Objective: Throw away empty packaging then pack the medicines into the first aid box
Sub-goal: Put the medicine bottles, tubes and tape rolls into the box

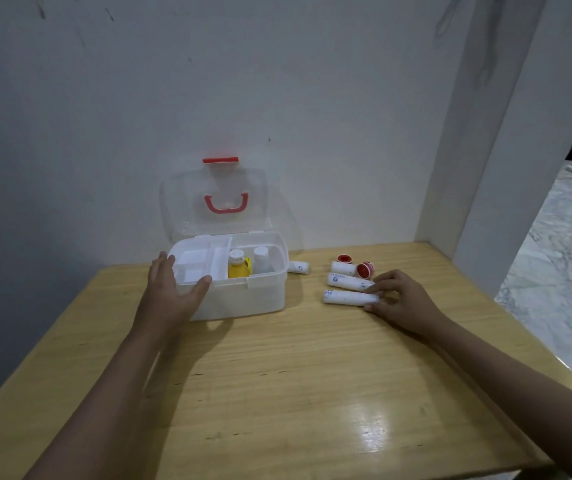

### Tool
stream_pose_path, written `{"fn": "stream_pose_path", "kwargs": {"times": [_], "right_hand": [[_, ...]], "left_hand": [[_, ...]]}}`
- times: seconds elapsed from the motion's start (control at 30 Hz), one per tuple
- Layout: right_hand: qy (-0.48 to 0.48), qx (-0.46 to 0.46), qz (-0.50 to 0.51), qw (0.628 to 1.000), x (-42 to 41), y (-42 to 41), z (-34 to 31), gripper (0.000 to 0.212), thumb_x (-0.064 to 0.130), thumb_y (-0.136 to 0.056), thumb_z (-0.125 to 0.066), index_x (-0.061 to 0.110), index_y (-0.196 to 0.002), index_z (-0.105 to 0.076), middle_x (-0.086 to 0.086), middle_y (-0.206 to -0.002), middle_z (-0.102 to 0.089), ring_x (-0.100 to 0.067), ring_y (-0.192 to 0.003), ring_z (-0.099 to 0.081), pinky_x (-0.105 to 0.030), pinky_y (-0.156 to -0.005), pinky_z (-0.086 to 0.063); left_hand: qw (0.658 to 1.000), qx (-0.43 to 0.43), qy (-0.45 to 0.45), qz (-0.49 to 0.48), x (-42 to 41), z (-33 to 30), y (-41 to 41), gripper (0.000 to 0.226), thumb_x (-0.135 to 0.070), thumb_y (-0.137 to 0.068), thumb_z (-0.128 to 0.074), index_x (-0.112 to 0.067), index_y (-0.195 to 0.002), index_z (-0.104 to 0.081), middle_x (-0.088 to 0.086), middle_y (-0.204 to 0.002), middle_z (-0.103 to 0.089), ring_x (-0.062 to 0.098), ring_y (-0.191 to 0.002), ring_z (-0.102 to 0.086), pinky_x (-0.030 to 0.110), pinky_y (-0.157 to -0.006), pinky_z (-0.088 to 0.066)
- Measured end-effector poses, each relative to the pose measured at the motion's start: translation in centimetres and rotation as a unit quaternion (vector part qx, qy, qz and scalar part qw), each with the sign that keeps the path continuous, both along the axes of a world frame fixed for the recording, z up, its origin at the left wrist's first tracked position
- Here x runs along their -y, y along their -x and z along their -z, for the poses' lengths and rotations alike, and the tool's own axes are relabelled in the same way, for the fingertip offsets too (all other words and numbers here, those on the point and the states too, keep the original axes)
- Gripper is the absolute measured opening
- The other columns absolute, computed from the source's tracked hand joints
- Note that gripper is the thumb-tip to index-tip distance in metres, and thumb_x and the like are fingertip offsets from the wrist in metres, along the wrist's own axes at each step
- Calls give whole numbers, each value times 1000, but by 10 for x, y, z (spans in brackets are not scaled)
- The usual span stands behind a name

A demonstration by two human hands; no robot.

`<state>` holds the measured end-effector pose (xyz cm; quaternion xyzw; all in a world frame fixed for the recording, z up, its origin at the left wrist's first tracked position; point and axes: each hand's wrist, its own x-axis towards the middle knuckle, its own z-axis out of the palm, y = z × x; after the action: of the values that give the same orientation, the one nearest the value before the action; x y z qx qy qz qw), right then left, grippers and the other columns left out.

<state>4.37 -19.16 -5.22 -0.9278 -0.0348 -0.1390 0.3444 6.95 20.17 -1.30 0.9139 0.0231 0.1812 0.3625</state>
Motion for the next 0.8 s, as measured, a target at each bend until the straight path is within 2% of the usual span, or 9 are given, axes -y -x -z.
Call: {"fn": "stream_pose_path", "kwargs": {"times": [0.1, 0.17, 0.23, 0.33, 0.47, 0.53, 0.63, 0.8], "right_hand": [[-22, 16, 14, 1000, -4, -3, 1, 28, 22, -63, -85, 22, -89, -74, 2, -97, -57, -13, -90, -58, -15, -72, -41], [-30, 22, 20, 999, -5, -3, 2, 28, 19, -63, -85, 19, -89, -74, 1, -97, -57, -13, -88, -58, -13, -70, -40], [-43, 35, 26, 998, -6, -3, 5, 28, 16, -63, -85, 16, -89, -75, -2, -99, -60, -14, -89, -59, -16, -74, -44], [-68, 47, 29, 996, -7, 2, 6, 28, 15, -62, -85, 15, -88, -75, -2, -100, -66, -14, -92, -63, -28, -82, -53], [-99, 67, 26, 993, -9, 9, -4, 25, 15, -63, -85, 17, -85, -74, 3, -95, -68, -11, -86, -65, -28, -77, -55], [-109, 85, 9, 990, -10, 7, -16, 24, 14, -64, -85, 15, -85, -75, 0, -97, -69, -12, -81, -67, -24, -77, -55], [-122, 114, -25, 986, -17, 0, -45, 26, 10, -64, -85, 8, -87, -75, -5, -99, -69, -11, -80, -68, -11, -72, -52], [-93, 142, -60, 984, -47, -28, -100, 24, 10, -64, -83, 12, -87, -75, 2, -100, -69, -11, -83, -67, -17, -76, -53]], "left_hand": [[1000, -6, -2, 0, -1, 1, 0, 81, -47, -83, -60, -12, -146, -24, 2, -159, -13, 20, -146, -13, 45, -112, -25], [1000, -10, -2, 0, -2, 1, 0, 81, -48, -82, -61, -13, -146, -24, 2, -159, -13, 22, -146, -14, 46, -111, -27], [1000, -9, -3, 0, -2, 1, 0, 81, -48, -82, -61, -14, -146, -24, 3, -159, -13, 22, -145, -15, 47, -111, -27], [1000, -7, -6, 3, -2, 1, 0, 81, -48, -83, -61, -13, -146, -24, 3, -159, -13, 23, -145, -15, 48, -111, -28], [1000, -5, -2, 1, -1, 1, 1, 81, -49, -82, -60, -13, -146, -25, 2, -159, -13, 22, -145, -15, 45, -111, -27], [1000, -5, 1, 0, -1, 1, 1, 81, -48, -82, -61, -13, -146, -25, 3, -159, -13, 21, -146, -15, 44, -112, -26], [1000, -4, 1, -1, 0, 0, 1, 81, -48, -82, -61, -13, -146, -25, 2, -159, -14, 22, -145, -16, 45, -111, -27], [1000, -4, 7, 3, 0, 0, 2, 81, -46, -82, -62, -13, -146, -24, 2, -159, -13, 21, -145, -15, 44, -111, -27]]}}
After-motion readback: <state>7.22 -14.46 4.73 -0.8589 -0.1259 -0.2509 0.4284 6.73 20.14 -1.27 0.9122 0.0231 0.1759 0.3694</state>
